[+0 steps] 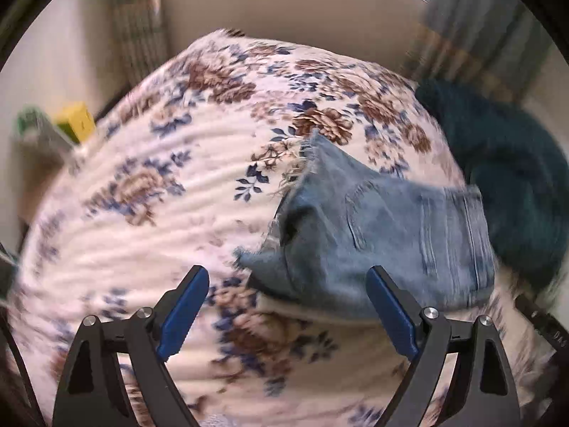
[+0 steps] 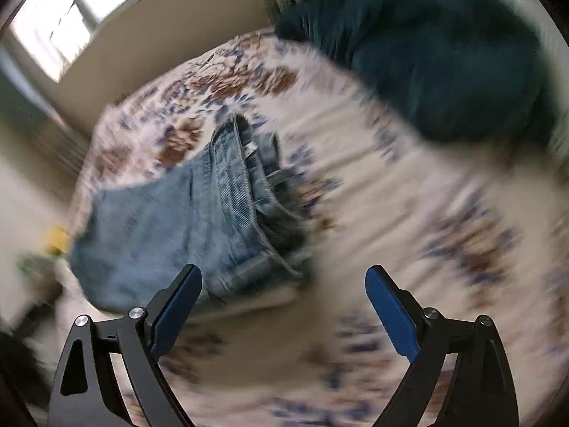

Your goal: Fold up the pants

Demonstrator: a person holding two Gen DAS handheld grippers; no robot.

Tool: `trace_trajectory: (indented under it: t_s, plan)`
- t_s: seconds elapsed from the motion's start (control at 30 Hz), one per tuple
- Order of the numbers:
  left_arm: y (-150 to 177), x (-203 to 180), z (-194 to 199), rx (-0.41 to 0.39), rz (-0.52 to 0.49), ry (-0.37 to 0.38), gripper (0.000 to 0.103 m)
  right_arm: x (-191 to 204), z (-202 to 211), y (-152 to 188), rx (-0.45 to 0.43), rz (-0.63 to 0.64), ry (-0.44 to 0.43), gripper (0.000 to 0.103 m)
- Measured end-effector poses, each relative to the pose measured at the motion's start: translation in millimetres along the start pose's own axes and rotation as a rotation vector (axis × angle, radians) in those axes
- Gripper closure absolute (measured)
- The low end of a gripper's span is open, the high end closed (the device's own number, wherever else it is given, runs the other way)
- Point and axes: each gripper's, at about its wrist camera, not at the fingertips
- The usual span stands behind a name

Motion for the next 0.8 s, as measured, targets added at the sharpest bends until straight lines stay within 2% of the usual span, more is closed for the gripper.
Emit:
trace_trajectory:
  t_s: [0.1,0.2,0.3,0.57,0.8]
  plan:
    - [12.1,-1.6,36.5,-0.009,-0.057,-0.040,0.013,17.9,43.7,14.9,0.014,0.063,0.087,0.008]
    - [21.1,-4.2,71.5,-0.031,-0.098,-0.053,0.013,33.4,102.3,33.9,0.002,0.091,0.121,0.008]
    - [35.3,0.7,122.4,-0.065,-0.126,-0.050,0.013,51.2,158.0,47.8,-0.030,0.117,0.147,0.008]
    - [78.8,27.9,249.3,-0.158,-0.109,-0.032,0.013,92.2,309.1,97.5,-0.154,0.199,0.128,0.008]
    - [131.8,61.2,354.5,-0.250,-0.082,-0.061,0.013,127.6,436.0,155.8,-0.234,0.293,0.081,0.008]
Point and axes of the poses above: each gripper's, at about its wrist camera, not at the fingertips, and z roughly against the way its jaws point, x to its left, y to its underside, and after that the axes turned 14 degrees about -y, right-handed
